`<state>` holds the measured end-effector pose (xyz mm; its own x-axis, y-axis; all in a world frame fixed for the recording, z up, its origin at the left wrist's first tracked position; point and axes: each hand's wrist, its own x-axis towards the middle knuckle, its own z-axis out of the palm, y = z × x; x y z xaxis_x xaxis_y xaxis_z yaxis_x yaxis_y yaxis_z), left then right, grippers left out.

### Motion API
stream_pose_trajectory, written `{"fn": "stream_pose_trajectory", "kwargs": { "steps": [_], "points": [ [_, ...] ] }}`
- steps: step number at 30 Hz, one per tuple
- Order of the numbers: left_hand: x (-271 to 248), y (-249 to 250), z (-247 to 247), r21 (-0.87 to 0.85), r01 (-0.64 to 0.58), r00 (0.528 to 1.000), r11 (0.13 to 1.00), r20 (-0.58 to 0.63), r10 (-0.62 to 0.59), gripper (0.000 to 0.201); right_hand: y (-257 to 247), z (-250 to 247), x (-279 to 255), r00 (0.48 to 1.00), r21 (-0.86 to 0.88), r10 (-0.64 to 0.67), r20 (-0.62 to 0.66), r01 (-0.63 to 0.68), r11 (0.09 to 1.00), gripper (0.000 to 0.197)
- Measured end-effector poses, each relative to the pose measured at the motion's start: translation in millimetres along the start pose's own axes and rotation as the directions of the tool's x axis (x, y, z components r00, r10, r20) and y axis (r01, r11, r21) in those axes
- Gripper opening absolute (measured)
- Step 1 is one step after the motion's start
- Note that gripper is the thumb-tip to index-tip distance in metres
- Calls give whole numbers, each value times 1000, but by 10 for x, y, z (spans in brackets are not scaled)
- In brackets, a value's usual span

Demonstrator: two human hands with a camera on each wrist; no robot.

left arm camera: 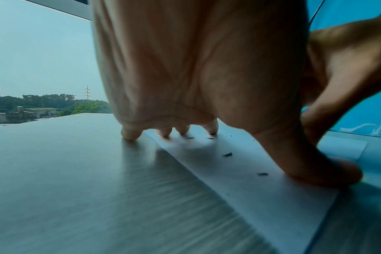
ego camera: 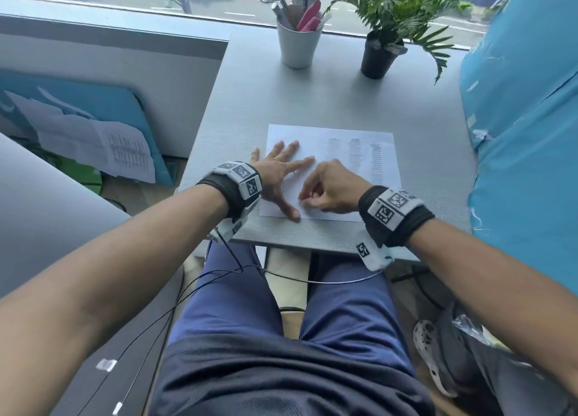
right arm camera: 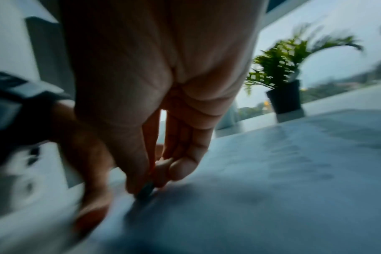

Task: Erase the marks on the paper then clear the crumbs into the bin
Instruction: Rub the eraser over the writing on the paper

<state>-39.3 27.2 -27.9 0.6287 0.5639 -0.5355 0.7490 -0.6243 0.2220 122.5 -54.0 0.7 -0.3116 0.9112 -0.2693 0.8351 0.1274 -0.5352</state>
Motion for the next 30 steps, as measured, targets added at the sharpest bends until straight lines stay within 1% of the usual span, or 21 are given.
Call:
{"fn": "stream_pose_trajectory", "kwargs": {
  "steps": [1,4,5,7,9,10,11,12,14,15,16,17,19,20,21,24,25,26,28,29,30],
  "points": [
    [-6,4,-10,-1,-2,1000,1000,5,2,140,45,-40,24,1000,9,9,-19,-9,1000,9],
    [-25,19,-26,-10,-2,1000,1000,16,2,140,231,-194,130,975,63,114,-188,-104,993,11],
    [-33,25,-26,-8,-2,1000,1000,16,2,140,243,-190,133,968,71,126,-218,-113,991,11],
    [-28,25,-29,-4,-1,1000,1000,19,1,141,159,-91,66,980,78,100,-172,-88,993,11],
    [-18,19,-28,10,2,1000,1000,14,-2,142,22,11,-39,998,45,35,-47,-33,998,9],
    [-23,17,-35,13,3,1000,1000,13,-4,142,8,0,-42,1000,29,19,-10,-19,999,9],
    [-31,22,-35,8,5,1000,1000,16,-5,142,42,-45,-3,1000,20,21,-18,-20,1000,9],
    [-35,25,-39,3,6,1000,1000,17,-6,141,106,-117,54,997,20,47,-69,-46,999,10],
    [-33,38,-34,3,2,1000,1000,12,-2,141,230,-235,127,970,40,119,-213,-113,993,11],
    [-34,43,-32,4,-1,1000,1000,10,1,141,265,-245,133,960,43,134,-246,-127,991,12],
    [-35,43,-33,5,-1,1000,1000,10,1,141,256,-218,105,964,42,130,-233,-124,991,12],
    [-34,36,-34,6,1,1000,1000,11,-1,141,227,-160,59,977,36,106,-184,-101,994,12],
    [-25,25,-28,10,4,1000,1000,7,-4,142,124,-40,-62,998,21,44,-33,-44,999,11],
    [-23,20,-29,12,3,1000,1000,2,-3,142,123,-31,-72,1000,12,24,3,-24,1000,11],
    [-23,17,-30,14,1,1000,1000,-1,-1,142,165,-61,-39,999,12,28,-20,-28,1000,11],
    [-10,24,-21,12,-3,1000,1000,4,3,142,323,-193,62,969,82,122,-216,-106,991,11],
    [-6,24,-14,16,-3,1000,1000,3,3,142,317,-176,59,967,79,118,-224,-103,992,11],
    [-1,18,-8,19,-3,1000,1000,6,3,142,270,-117,32,979,67,87,-185,-76,995,10],
    [11,-1,-1,20,-3,1000,1000,3,3,143,123,13,-58,999,42,5,-45,-3,999,9],
    [12,-8,1,19,-5,1000,1000,-3,5,143,105,31,-66,1000,32,-14,-16,15,999,9],
    [11,-12,-1,14,-8,1000,1000,-6,8,143,128,0,-36,999,31,-1,-35,2,1000,9]
  ]
}}
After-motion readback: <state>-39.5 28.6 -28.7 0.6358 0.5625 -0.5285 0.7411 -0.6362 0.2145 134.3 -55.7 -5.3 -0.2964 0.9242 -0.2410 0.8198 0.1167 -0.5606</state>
